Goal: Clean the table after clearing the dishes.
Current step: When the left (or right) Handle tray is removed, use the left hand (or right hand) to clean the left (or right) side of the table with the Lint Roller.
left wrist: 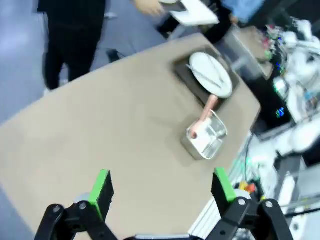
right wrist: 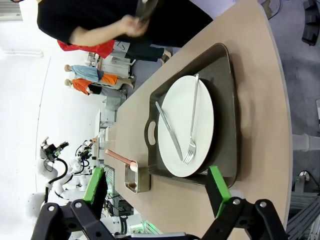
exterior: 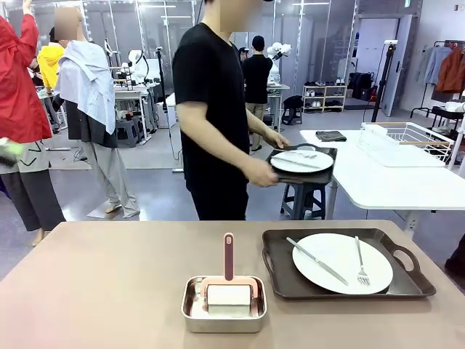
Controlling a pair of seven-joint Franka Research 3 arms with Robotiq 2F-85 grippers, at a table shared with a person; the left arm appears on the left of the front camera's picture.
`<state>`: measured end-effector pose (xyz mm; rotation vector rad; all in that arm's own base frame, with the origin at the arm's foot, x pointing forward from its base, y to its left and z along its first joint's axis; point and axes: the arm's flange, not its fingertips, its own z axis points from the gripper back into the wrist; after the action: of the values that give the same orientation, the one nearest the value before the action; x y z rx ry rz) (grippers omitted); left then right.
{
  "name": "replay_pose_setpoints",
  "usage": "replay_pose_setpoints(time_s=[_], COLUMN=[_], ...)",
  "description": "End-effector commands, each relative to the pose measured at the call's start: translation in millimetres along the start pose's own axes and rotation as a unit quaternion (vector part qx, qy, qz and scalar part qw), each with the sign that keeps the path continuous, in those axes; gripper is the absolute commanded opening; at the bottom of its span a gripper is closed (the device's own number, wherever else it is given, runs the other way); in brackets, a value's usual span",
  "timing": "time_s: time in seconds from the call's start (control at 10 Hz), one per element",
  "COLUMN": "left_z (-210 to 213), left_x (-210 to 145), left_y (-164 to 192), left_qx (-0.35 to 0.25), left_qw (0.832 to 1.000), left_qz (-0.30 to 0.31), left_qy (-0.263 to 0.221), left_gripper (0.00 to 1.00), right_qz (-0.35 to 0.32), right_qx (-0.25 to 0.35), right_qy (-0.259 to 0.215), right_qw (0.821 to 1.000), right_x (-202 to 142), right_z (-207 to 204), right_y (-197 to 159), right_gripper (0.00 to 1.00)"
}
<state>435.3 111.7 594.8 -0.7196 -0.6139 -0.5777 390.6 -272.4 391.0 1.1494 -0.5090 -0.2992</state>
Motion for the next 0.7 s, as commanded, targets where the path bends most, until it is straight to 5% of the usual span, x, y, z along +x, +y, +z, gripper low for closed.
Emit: replay_pose_setpoints(time_s=[0.0, 0.1, 0.4, 0.6], left_z=[-99.8, -150.4, -246.3, -247.4], left_x=[29.0, 21.8, -17.2, -23.1], left_y=[-66.2, -108.7, -204.1, -209.3], left_qx=[-0.03, -0.047, -0.079, -0.07], left_qw=[0.977, 0.953, 0.887, 0.892], left_qz=[-0.179, -0.245, -0.381, -0.384], left_qy=[0.114, 0.173, 0.25, 0.228], left_gripper=[1.0, 1.0, 1.0, 1.0], right_qz=[0.001, 0.001, 0.001, 0.001], right_qx=[0.004, 0.004, 0.004, 0.004], right_qy=[-0.001, -0.001, -0.001, -0.001], right_qw=[1.0, 1.0, 1.0, 1.0], right_x=[-2.6, -2.6, -2.6, -2.6], right_z=[1.1, 1.1, 1.1, 1.1], right_y=[2.0, 2.0, 2.0, 2.0], right_gripper=[1.0, 1.0, 1.0, 1.0])
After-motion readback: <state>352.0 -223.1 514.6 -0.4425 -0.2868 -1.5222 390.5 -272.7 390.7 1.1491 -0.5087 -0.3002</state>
